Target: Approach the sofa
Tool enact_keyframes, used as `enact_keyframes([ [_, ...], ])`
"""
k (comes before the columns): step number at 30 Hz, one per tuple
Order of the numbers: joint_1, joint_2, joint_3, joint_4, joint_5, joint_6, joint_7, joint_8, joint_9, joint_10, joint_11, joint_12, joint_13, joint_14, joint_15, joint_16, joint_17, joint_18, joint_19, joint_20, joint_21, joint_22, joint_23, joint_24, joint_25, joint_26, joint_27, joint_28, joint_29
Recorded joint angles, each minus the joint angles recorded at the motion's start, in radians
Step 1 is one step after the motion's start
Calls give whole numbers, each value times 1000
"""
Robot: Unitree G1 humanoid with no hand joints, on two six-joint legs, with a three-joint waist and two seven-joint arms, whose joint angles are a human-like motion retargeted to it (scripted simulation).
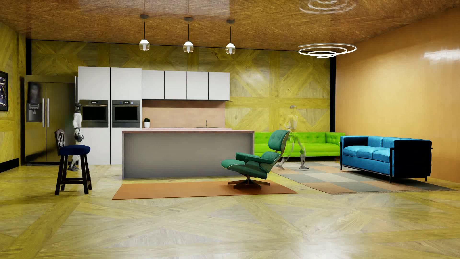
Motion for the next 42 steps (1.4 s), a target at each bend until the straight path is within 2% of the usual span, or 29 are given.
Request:
enact_keyframes([
  [1, 1, -3, 2, -1, 3, 4, 0, 0, 2, 7, 98, 4, 4, 10, -37, 3, -3, 0, 0, -4, 6, -11, -1, 0, 0, 0, 0, 0, 0],
  [2, 2, -9, -10, -3, 11, 7, 0, 0, 3, 15, 254, 8, 11, 15, -162, 6, -5, 0, 0, -10, 8, -23, -1, 0, 0, 0, 0, 0, 0],
  [3, -3, -42, -32, -10, 15, 9, 0, 0, 0, 26, 288, 10, 18, 15, -242, 7, -8, 0, 0, -12, -2, -33, -1, 0, 0, 0, 0, 0, 0],
  [6, 68, -221, -71, -35, -12, -13, 0, 0, 67, 46, 618, -1, 34, -23, -278, 33, -5, 0, 0, 10, -43, -102, -29, 0, 0, 0, 0, 0, 0],
  [8, 123, -351, -130, -25, -15, -11, 0, 0, 89, 27, 759, -21, 50, -100, -275, 39, -4, 0, 0, 25, -47, -155, -44, 0, 0, 0, 0, 0, 0],
  [10, 177, -456, -211, 12, -16, 19, 0, 0, 85, -8, 709, -45, 78, -174, -246, 19, -16, 0, 0, 57, -52, -175, -36, 0, 0, 0, 0, 0, 0],
  [13, 302, -584, -241, 27, -44, 22, 0, 0, 106, -50, 552, -90, 95, -319, -116, 40, -20, 0, 0, 25, -27, -219, 15, 0, 0, 0, 0, 0, 0],
  [16, 401, -659, -278, 40, -64, 18, 0, 0, 107, -58, 436, -130, 97, -360, -98, 41, -16, 0, 0, 5, 3, -209, 63, 0, 0, 0, 0, 0, 0],
  [18, 450, -687, -311, 67, -65, 25, 0, 0, 97, -43, 510, -123, 109, -305, -123, 35, -15, 0, 0, 17, -7, -165, 86, 0, 0, 0, 0, 0, 0],
  [19, 449, -694, -330, 81, -62, 36, 0, 0, 89, -5, 571, -106, 109, -226, -131, 27, -17, 0, 0, -2, -12, -143, 99, 0, 0, 0, 0, 0, 0],
  [21, 396, -652, -322, 116, -23, 59, 0, 0, 84, 191, 670, -71, 97, 57, -189, 15, -17, 0, 0, -45, 9, -58, 129, 0, 0, 0, 0, 0, 0],
  [22, 320, -604, -297, 118, -4, 49, 0, 0, 83, 366, 681, -53, 89, 205, -228, 12, -13, 0, 0, -56, 9, -17, 128, 0, 0, 0, 0, 0, 0],
  [23, 216, -541, -268, 120, 15, 39, 0, 0, 91, 574, 673, -38, 81, 281, -261, 16, -8, 0, 0, -66, 4, 8, 107, 0, 0, 0, 0, 0, 0],
  [25, 5, -385, -174, 114, 46, 17, 0, 0, 111, 864, 614, 9, 61, 256, -309, 20, -5, 0, 0, -43, 0, 13, 41, 0, 0, 0, 0, 0, 0],
  [26, -102, -298, -121, 100, 45, -2, 0, 0, 115, 874, 558, 28, 46, 244, -315, 19, -6, 0, 0, -36, -5, 14, 6, 0, 0, 0, 0, 0, 0],
  [27, -194, -206, -69, 87, 45, -18, 0, 0, 125, 793, 489, 34, 34, 259, -307, 24, -9, 0, 0, -53, -23, 23, -33, 0, 0, 0, 0, 0, 0],
  [29, -325, -23, 29, 76, 35, -39, 0, 0, 126, 460, 363, 67, 26, 373, -310, 33, -21, 0, 0, -44, -51, 18, -110, 0, 0, 0, 0, 0, 0],
  [30, -368, 56, 76, 83, 29, -47, 0, 0, 121, 275, 315, 79, 12, 370, -329, 37, -32, 0, 0, -40, -46, 11, -145, 0, 0, 0, 0, 0, 0],
  [31, -409, 120, 106, 89, 27, -47, 0, 0, 111, 128, 286, 85, -4, 259, -354, 38, -43, 0, 0, -36, -54, 6, -176, 0, 0, 0, 0, 0, 0],
  [32, -440, 178, 130, 98, 22, -50, 0, 0, 105, 45, 275, 92, -23, 83, -378, 41, -52, 0, 0, -34, -56, 1, -194, 0, 0, 0, 0, 0, 0],
  [33, -459, 219, 155, 113, 12, -57, 0, 0, 104, 40, 280, 96, -42, -16, -389, 43, -56, 0, 0, -32, -58, -1, -200, 0, 0, 0, 0, 0, 0],
  [34, -480, 247, 180, 121, 4, -61, 0, 0, 104, 64, 301, 99, -52, 62, -375, 41, -53, 0, 0, -27, -70, 3, -194, 0, 0, 0, 0, 0, 0],
  [35, -516, 270, 206, 106, -16, -68, 0, 0, 103, 101, 347, 104, -43, 242, -323, 39, -47, 0, 0, -33, -86, 12, -176, 0, 0, 0, 0, 0, 0],
  [36, -538, 251, 207, 87, -45, -88, 0, 0, 91, 183, 432, 101, -32, 387, -207, 34, -34, 0, 0, -33, -102, 28, -151, 0, 0, 0, 0, 0, 0],
  [37, -521, 211, 177, 48, -71, -108, 0, 0, 81, 245, 570, 98, -16, 432, -53, 31, -21, 0, 0, -44, -99, 51, -114, 0, 0, 0, 0, 0, 0],
  [38, -477, 130, 138, 8, -81, -109, 0, 0, 72, 276, 755, 87, 3, 415, 62, 26, -21, 0, 0, -57, -80, 65, -84, 0, 0, 0, 0, 0, 0],
  [39, -415, 18, 101, -32, -102, -113, 0, 0, 66, 276, 947, 76, 23, 369, 61, 17, -22, 0, 0, -31, -68, 73, -76, 0, 0, 0, 0, 0, 0],
  [40, -318, -80, 58, -54, -109, -110, 0, 0, 70, 244, 1081, 64, 43, 298, -46, 10, -19, 0, 0, 6, -69, 74, -75, 0, 0, 0, 0, 0, 0],
  [42, -104, -261, -57, -43, -77, -62, 0, 0, 79, 145, 1102, 21, 66, 144, -218, 23, -21, 0, 0, 11, -50, 44, -48, 0, 0, 0, 0, 0, 0],
])
